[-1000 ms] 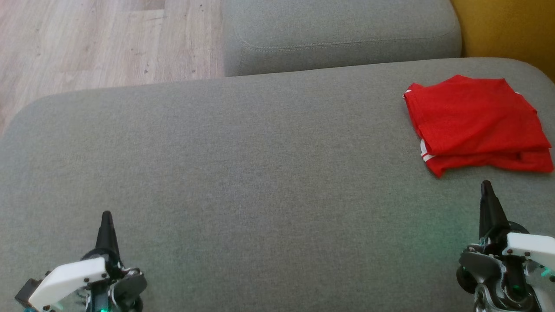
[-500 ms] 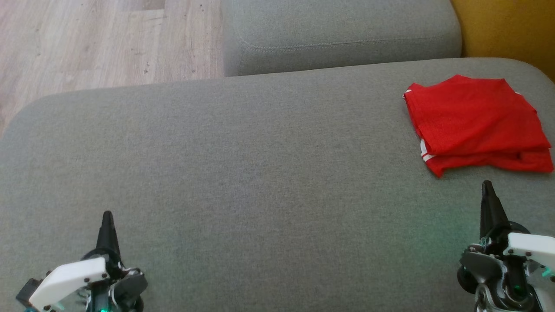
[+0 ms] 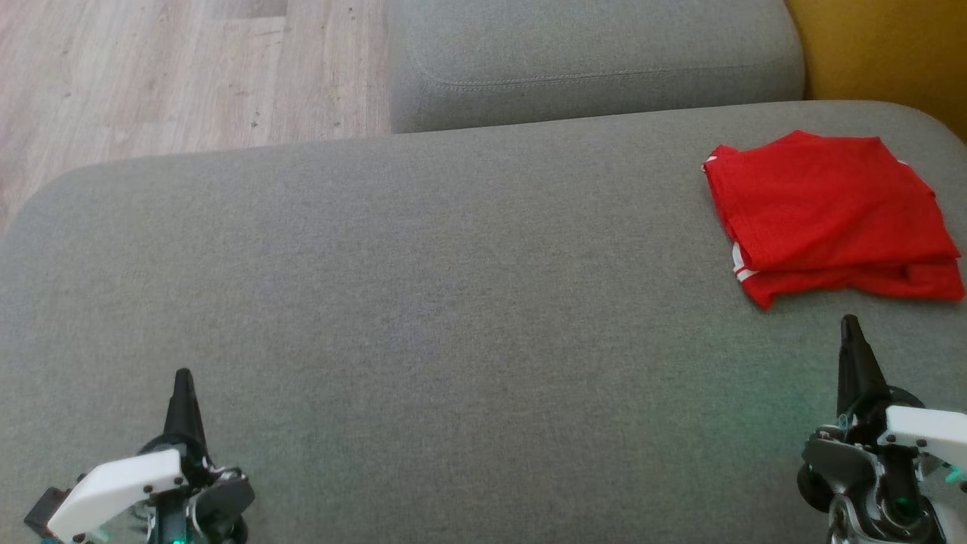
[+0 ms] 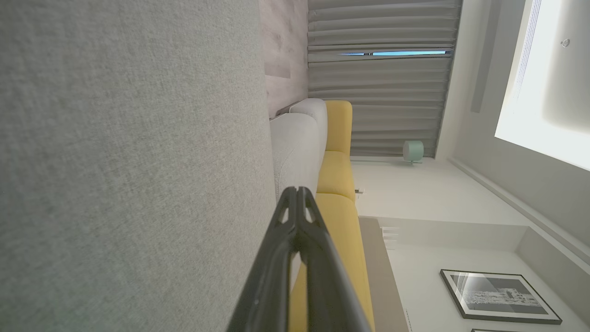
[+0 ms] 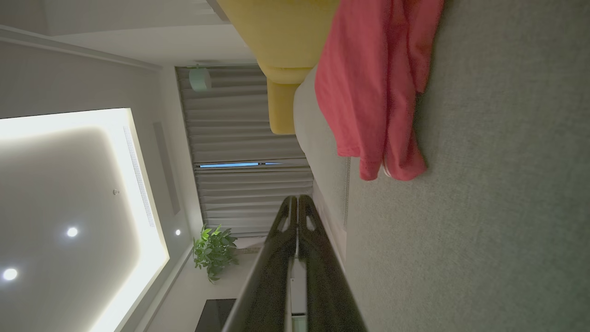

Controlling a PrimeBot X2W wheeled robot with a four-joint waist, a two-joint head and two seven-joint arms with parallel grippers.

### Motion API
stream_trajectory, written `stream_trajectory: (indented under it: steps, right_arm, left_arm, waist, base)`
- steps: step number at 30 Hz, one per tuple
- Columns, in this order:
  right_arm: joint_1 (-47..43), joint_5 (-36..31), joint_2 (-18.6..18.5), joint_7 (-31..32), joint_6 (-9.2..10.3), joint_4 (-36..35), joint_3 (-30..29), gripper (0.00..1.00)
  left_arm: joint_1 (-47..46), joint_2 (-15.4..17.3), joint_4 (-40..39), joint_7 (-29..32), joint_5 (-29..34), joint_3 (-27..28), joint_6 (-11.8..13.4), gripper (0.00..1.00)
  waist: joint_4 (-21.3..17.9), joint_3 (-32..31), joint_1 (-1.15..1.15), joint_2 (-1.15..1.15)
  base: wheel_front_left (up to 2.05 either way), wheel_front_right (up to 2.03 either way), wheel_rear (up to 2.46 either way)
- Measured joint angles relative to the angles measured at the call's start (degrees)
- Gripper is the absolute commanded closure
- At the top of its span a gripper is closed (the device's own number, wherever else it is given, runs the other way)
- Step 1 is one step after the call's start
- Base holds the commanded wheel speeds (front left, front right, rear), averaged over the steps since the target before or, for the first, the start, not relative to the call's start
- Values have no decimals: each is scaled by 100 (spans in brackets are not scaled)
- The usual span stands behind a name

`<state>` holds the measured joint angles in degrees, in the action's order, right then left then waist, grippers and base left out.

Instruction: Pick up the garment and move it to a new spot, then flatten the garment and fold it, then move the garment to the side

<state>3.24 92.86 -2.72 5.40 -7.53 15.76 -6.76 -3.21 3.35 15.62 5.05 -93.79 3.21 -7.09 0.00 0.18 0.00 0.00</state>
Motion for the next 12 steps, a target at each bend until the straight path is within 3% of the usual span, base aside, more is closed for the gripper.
stream_trajectory:
  steps: [12]
  right_arm:
    - [0, -1, 2, 25, 0, 0, -23, 100]
  left_arm:
    - [0, -9, 0, 2, 8, 22, 0, 100]
  waist:
    - [0, 0, 0, 0]
  base:
    - [0, 0, 0]
